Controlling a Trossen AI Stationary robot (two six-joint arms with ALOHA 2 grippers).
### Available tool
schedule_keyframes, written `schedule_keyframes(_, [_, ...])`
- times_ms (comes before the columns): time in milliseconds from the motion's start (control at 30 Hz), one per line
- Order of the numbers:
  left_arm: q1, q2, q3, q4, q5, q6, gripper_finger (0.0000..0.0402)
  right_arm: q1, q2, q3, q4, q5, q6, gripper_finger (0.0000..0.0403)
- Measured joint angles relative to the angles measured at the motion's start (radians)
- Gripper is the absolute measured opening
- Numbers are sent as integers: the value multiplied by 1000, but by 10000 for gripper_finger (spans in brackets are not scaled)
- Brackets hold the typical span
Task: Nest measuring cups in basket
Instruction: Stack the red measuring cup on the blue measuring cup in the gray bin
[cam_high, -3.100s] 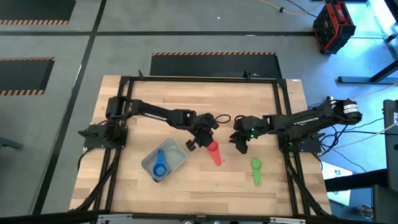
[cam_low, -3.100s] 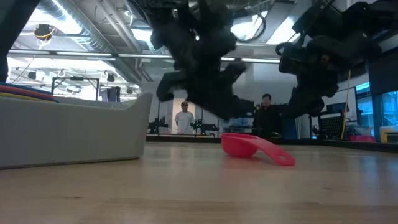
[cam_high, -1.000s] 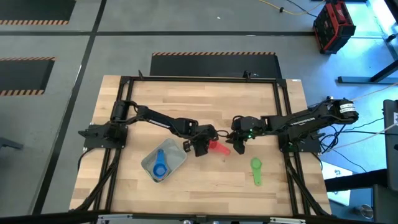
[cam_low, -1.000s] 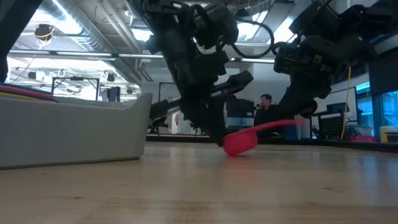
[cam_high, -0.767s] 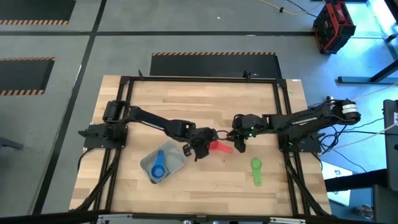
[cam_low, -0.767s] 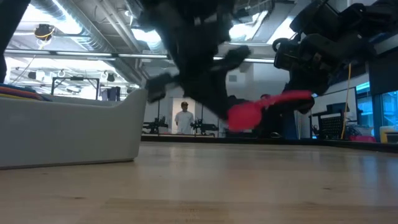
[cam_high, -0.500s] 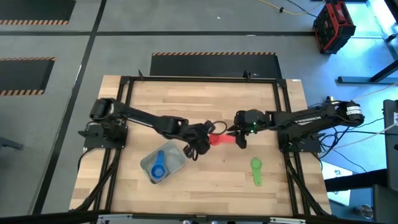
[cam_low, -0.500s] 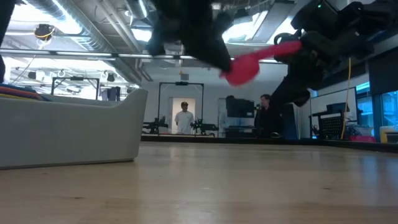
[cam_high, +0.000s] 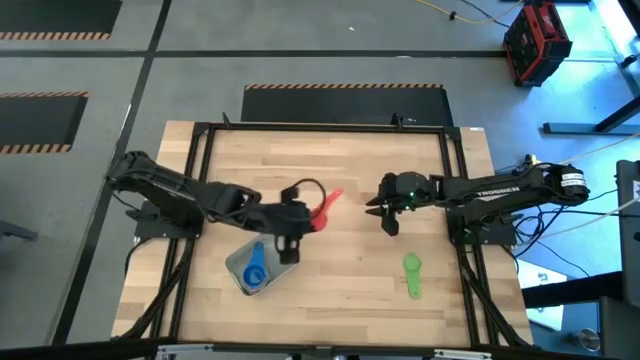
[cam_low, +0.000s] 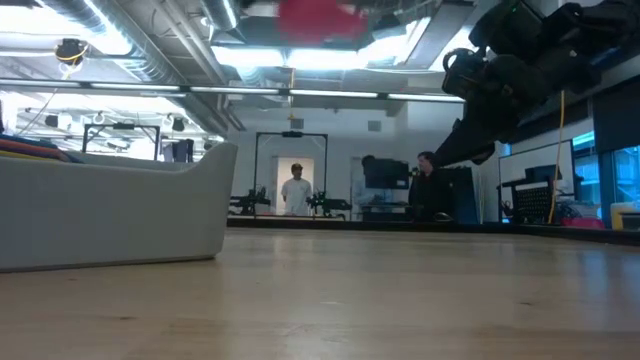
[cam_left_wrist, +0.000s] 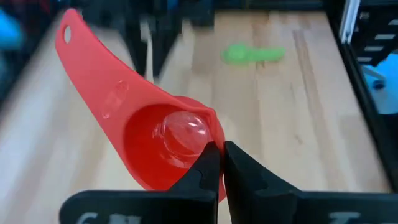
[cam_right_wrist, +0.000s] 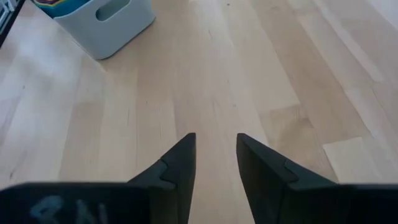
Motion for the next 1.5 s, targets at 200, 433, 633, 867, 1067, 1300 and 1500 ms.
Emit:
schedule_keyframes(200, [-75,-39,0,-242,52,-441,1,0,0,0,-1,1,-4,121])
schedule_keyframes(433, [-143,-35,0,-420,313,-808,1,0,0,0,1,2,-3,121])
schedule_keyframes(633, [-185,-35,0,-438,391,-993,0,0,0,0,4,3,-3,121])
schedule_keyframes(867, [-250,6,-1,-467,457,-1123,0,0,0,0,8,3,-5,121])
schedule_keyframes(1067, [-277,60,-1,-505,461,-1125,0,0,0,0,19,3,-31,121])
schedule_keyframes(1300, [-271,107,-1,-547,465,-1118,2,0,0,0,22,3,-29,121])
schedule_keyframes(1500, [-268,112,-1,-552,438,-1119,2,0,0,0,21,3,-28,121])
